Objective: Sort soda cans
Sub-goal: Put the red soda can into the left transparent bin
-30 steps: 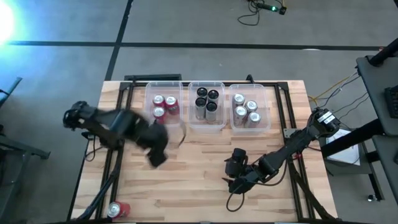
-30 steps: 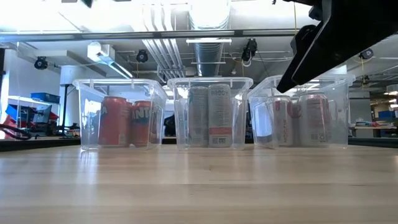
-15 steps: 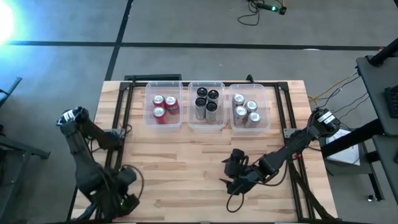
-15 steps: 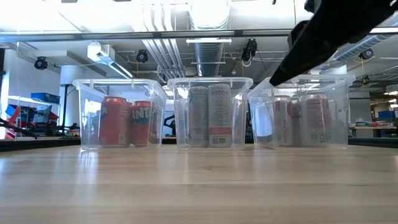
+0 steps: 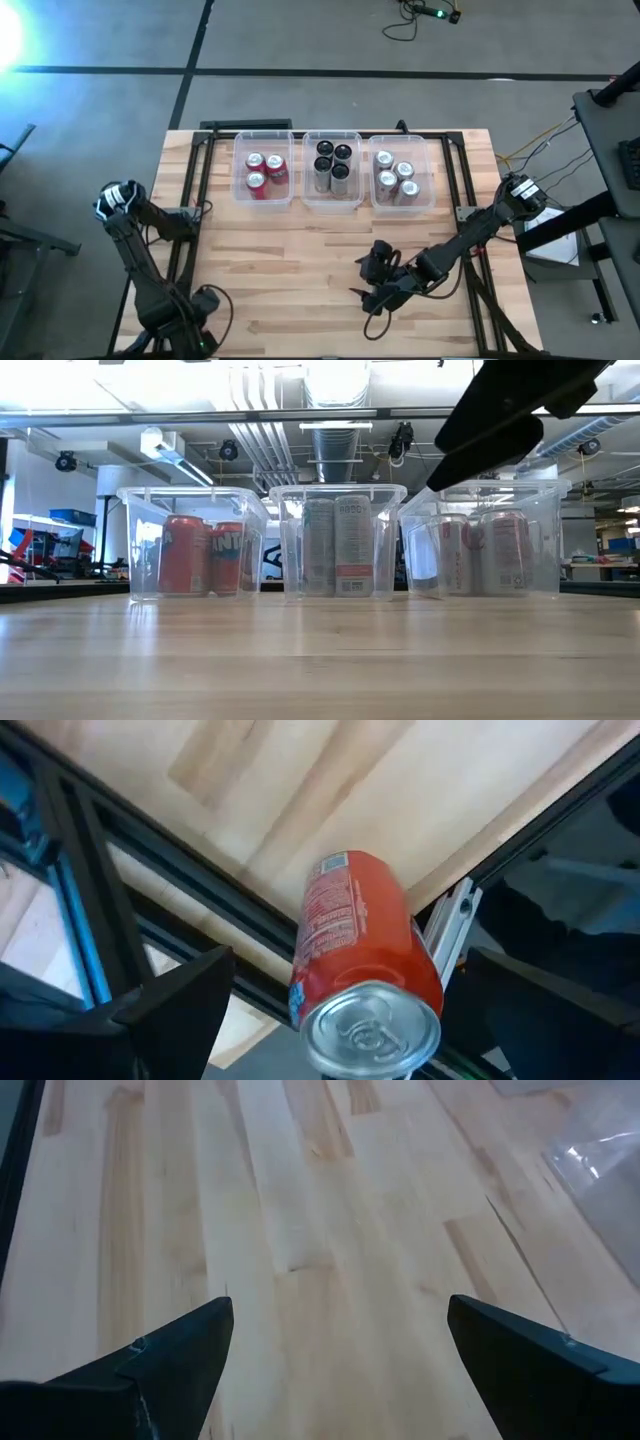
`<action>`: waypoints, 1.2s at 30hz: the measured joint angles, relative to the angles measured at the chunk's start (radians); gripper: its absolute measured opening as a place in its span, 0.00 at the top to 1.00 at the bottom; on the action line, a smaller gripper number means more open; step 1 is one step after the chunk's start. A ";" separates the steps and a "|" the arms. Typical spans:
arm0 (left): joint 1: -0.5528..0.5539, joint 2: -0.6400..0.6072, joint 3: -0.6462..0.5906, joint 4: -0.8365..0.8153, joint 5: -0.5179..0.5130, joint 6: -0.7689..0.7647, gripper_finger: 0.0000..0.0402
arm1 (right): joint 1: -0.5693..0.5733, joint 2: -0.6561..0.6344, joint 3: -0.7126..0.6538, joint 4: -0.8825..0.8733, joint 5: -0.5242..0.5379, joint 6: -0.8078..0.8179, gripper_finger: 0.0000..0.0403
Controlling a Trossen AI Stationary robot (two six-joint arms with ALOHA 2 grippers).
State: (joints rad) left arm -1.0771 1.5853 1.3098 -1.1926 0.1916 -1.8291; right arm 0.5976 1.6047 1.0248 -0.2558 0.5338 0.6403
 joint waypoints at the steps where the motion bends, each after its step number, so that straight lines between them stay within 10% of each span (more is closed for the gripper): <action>1: 0.000 0.006 -0.002 0.006 0.002 0.012 0.05 | 0.000 0.000 0.000 0.000 -0.001 0.006 0.10; 21: -0.058 0.138 -0.016 0.130 0.134 0.133 0.06 | 0.000 0.000 0.000 -0.002 -0.012 0.040 0.10; 36: -0.030 0.129 -0.016 0.090 0.069 0.184 0.31 | 0.006 -0.012 0.026 -0.038 -0.011 -0.003 0.10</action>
State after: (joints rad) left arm -1.1069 1.7140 1.2936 -1.1021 0.2605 -1.6450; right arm 0.6041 1.5924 1.0507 -0.2943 0.5228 0.6371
